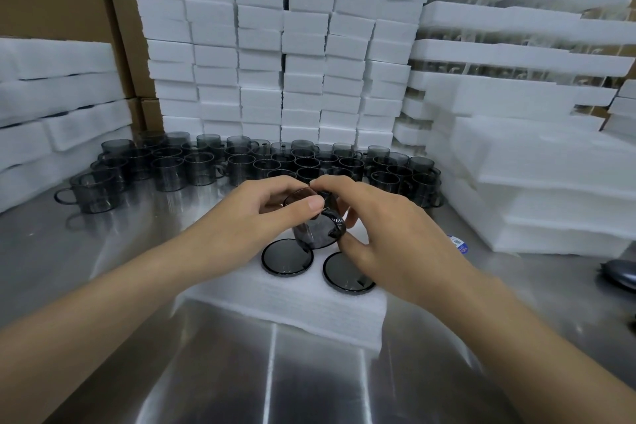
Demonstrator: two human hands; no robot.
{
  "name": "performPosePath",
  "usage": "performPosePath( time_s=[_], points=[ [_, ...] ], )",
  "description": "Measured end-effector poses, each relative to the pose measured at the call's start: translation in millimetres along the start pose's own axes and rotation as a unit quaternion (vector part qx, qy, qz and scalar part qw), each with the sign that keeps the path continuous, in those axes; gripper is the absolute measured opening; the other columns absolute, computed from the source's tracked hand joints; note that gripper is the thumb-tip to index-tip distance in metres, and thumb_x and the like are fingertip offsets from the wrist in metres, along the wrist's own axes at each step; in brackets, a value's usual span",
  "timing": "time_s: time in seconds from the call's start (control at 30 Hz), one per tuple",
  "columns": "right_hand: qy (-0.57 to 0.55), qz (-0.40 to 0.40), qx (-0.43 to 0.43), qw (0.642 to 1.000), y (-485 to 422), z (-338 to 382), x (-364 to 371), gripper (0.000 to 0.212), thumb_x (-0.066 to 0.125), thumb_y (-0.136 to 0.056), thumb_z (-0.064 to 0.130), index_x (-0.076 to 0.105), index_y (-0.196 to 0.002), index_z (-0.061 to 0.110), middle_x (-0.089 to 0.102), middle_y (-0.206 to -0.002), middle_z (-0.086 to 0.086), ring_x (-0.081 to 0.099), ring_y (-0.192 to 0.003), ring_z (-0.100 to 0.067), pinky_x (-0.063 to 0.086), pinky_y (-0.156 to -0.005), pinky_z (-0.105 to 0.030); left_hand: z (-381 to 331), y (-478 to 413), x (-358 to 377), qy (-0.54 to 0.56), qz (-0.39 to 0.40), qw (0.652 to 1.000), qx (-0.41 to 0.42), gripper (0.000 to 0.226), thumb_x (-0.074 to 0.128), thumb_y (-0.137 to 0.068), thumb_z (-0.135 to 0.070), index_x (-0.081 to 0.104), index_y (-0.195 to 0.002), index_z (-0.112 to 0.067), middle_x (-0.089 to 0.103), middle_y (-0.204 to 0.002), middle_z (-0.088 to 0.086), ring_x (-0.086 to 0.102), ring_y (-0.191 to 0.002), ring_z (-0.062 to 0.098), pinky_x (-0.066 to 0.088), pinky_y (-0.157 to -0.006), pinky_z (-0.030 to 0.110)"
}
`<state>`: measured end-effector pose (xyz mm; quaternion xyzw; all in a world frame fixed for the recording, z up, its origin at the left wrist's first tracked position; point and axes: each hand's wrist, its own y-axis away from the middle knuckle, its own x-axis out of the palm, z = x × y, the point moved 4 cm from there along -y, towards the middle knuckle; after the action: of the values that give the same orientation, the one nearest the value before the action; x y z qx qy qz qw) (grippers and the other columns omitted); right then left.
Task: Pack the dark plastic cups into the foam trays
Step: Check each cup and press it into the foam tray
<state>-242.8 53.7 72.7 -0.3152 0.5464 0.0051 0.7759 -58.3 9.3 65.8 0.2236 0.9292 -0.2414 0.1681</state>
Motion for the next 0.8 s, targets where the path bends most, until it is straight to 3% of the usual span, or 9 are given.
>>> performPosePath(
  time_s=[0.8],
  points=[
    [-0.011,0.009,0.002,1.000,-1.0,1.9,0.1,0.067,0.061,-0.091,0.018,0.037,-0.142,0.054,0.056,-0.096,0.025,0.068,-0.086,-0.008,0.058,-0.077,-0.042,1.0,-0.2,0.9,-0.015,-0.006,1.000,0.002,0.036,0.062,-0.095,-0.053,0.077,-0.117,-0.028,0.080,-0.106,-0.011,0.073,-0.094,-0.002,0.049,-0.079,0.007]
  ],
)
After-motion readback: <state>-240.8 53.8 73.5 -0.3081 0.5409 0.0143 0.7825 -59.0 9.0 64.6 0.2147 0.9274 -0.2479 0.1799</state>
